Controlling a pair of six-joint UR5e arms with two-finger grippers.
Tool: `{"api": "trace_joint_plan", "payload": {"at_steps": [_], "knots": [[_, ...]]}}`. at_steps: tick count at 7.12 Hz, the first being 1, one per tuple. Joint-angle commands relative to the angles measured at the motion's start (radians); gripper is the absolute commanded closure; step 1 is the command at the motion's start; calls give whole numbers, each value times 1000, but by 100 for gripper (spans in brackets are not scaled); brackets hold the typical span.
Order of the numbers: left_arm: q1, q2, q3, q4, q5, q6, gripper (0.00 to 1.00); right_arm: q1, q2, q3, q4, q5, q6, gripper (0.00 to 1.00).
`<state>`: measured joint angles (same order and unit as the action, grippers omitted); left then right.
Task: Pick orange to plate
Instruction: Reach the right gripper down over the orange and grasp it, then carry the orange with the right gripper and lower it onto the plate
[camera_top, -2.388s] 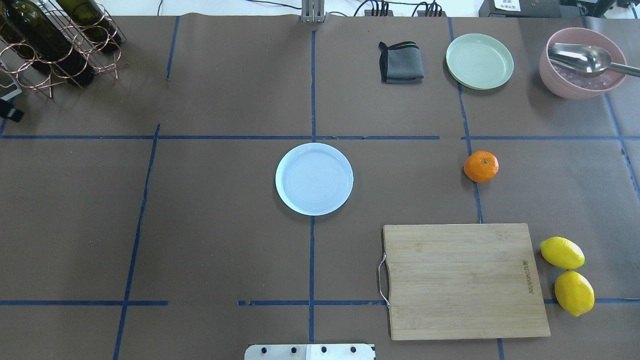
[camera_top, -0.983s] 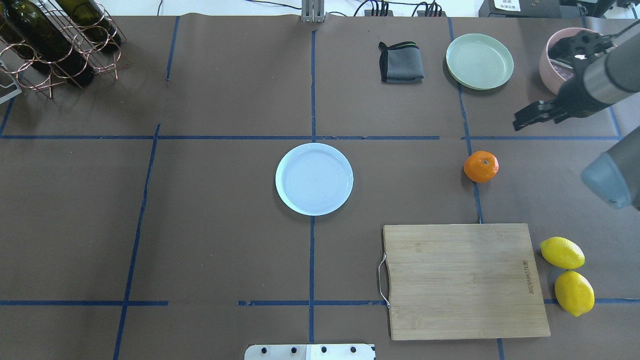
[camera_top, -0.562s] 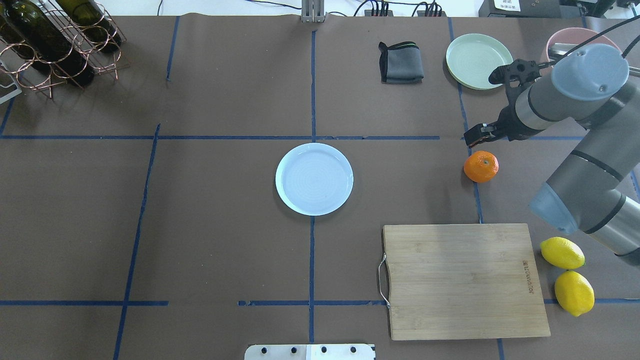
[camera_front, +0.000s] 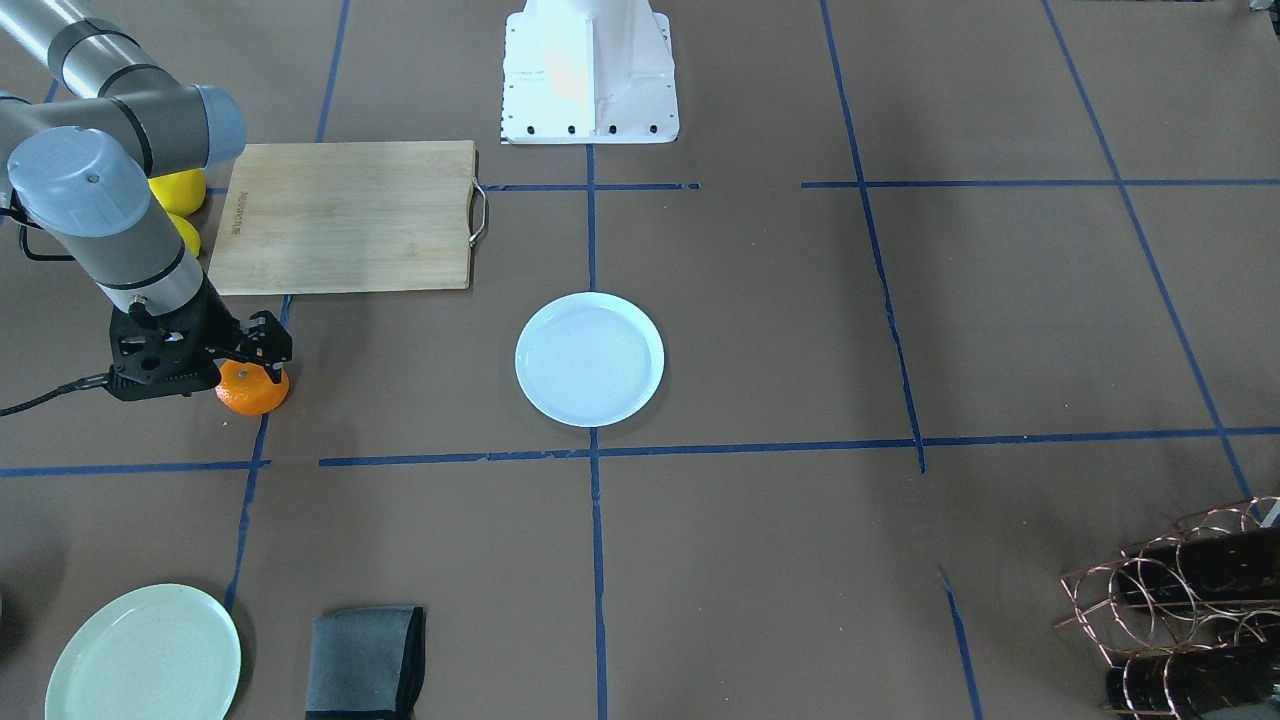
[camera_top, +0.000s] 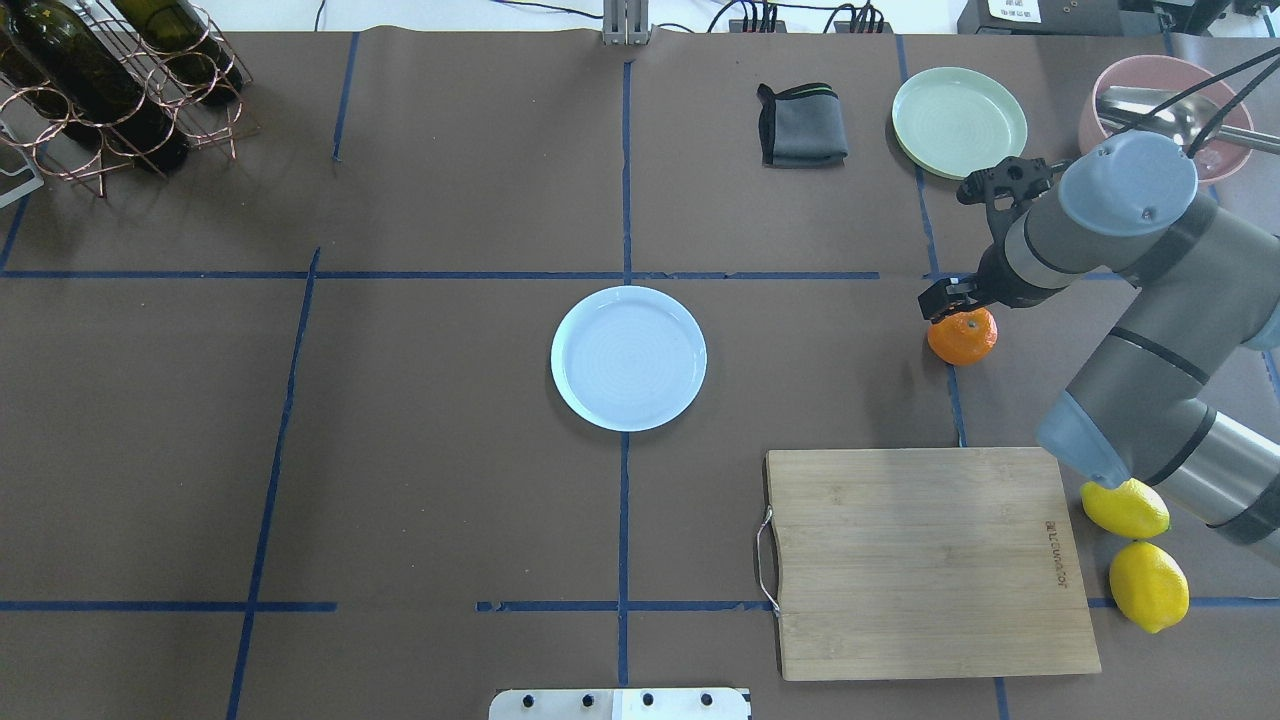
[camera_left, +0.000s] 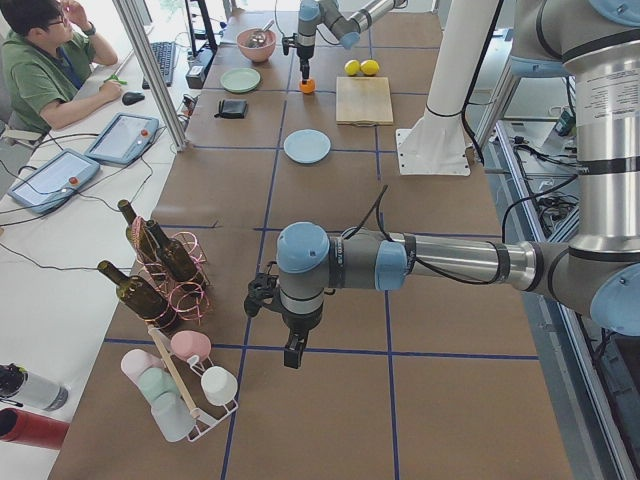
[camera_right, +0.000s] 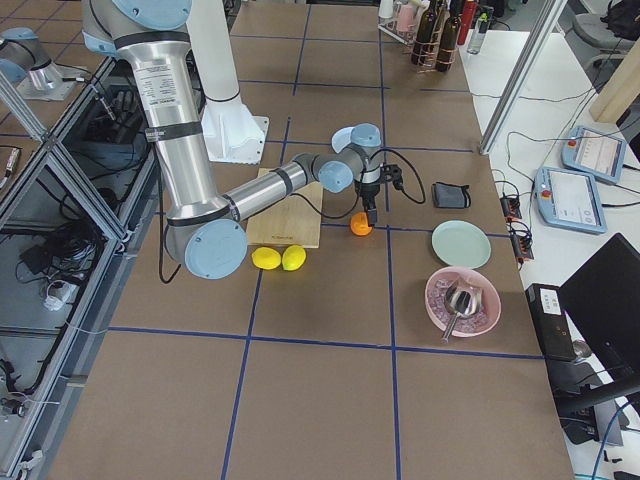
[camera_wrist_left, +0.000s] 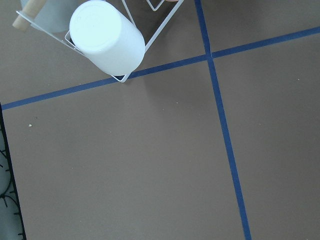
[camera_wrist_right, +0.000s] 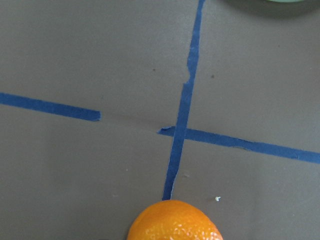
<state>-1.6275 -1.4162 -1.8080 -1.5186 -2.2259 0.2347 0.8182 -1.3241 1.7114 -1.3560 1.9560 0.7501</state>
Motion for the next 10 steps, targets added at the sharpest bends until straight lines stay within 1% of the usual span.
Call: {"api": "trace_joint_plan", "payload": {"at_steps": [1,2,3,5,6,7,8,9,10], "knots": [[0,-1,-2,0,-1,0,0,-20,0,-25,0,-3,0,0],[0,-3,-2,0,-1,0,0,-28,0,-26,0,-8,0,0],[0,-6,-2,0,0,0,0,-43,0,-35,0,-34,0,0],[0,-7,-2,0,-1,0,0,-53,2,-45,-2,-35,0,0],[0,-9,-2,0,-1,0,0,-59,2,-47,0,-39,0,13],[0,-9,-2,0,-1,0,0,-59,5,-44,0,-37,0,57],[0,-10,-1,0,0,0,0,-59,49,-41,-6,-35,3,78],[0,-10,-1,0,0,0,0,-60,112,-47,-20,-35,35,78],[0,-10,-1,0,0,0,0,-80,197,-47,-78,-35,102,77]]}}
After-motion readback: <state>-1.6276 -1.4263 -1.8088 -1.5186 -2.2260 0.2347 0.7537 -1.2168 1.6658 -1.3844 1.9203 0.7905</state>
